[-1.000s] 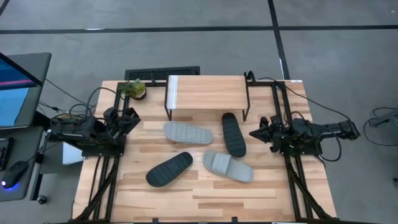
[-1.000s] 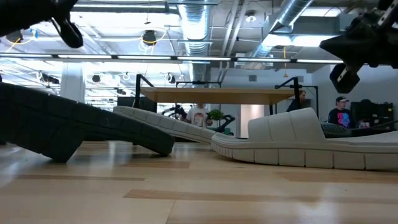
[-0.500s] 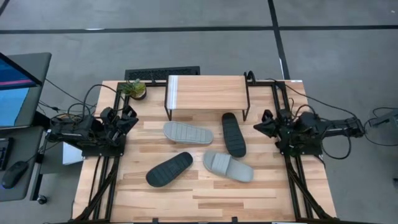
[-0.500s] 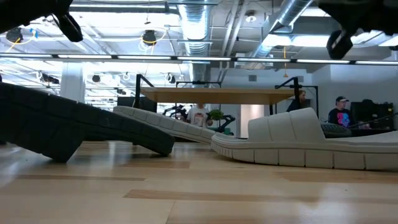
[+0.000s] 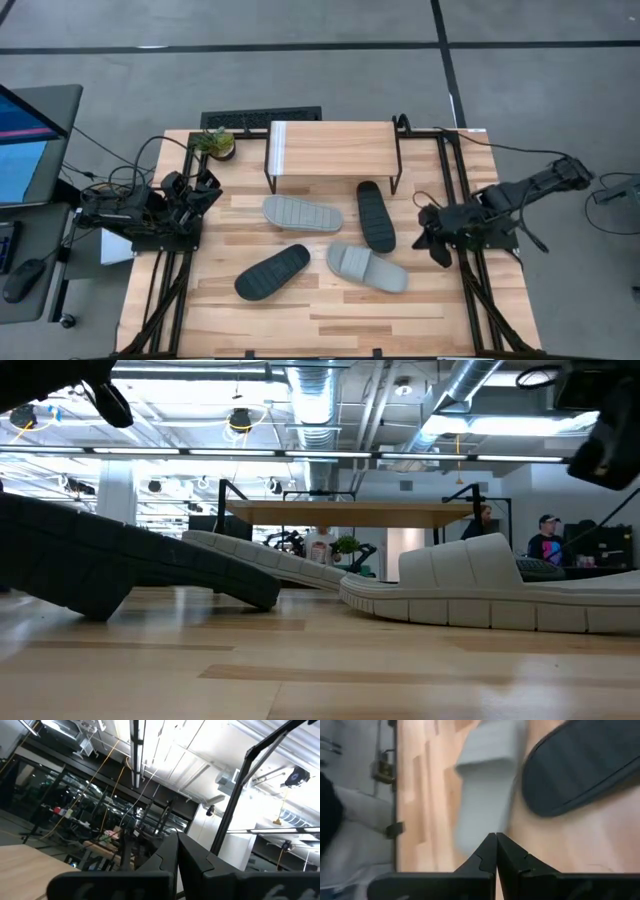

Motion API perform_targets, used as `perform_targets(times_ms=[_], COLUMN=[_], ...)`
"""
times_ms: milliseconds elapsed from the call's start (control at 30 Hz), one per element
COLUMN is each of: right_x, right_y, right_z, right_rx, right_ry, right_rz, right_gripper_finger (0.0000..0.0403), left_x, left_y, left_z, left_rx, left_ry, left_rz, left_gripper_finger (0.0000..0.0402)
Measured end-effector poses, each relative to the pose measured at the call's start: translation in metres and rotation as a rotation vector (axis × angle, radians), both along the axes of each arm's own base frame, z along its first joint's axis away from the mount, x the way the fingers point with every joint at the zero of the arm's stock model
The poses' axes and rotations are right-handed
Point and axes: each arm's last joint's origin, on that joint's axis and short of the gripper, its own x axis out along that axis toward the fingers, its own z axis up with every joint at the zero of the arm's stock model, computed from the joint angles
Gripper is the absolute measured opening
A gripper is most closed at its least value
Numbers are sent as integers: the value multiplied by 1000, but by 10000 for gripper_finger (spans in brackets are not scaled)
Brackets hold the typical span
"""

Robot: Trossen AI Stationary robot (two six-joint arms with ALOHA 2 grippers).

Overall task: Pick and place slides into the shelf
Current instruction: Put the bottom gray slide on the shelf

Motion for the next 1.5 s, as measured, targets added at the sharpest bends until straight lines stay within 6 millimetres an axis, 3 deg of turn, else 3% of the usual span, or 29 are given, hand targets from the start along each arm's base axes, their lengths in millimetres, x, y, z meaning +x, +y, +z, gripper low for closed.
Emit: perform_targets(times_ms=[267, 600, 867, 1200, 1500], right_x=[5, 26, 31, 33, 40], right_y=[24, 51, 68, 74, 74], right_z=[-6, -29, -45, -55, -69], right_rx=[135, 121, 140, 137, 132], right_ry=[113, 225, 309, 350, 420], right_rz=[-73, -103, -146, -251, -367], right_gripper_finger=[15, 123, 180, 223, 230], left_x=[0, 0, 0, 0, 1], left_y=[1, 1, 1, 1, 0], left_z=[0, 0, 0, 0, -1], left_rx=[-25, -20, -20, -35, -44], left_ry=[3, 3, 6, 6, 9], left_rz=[34, 26, 26, 16, -15], left_gripper_finger=[0, 0, 0, 0, 0])
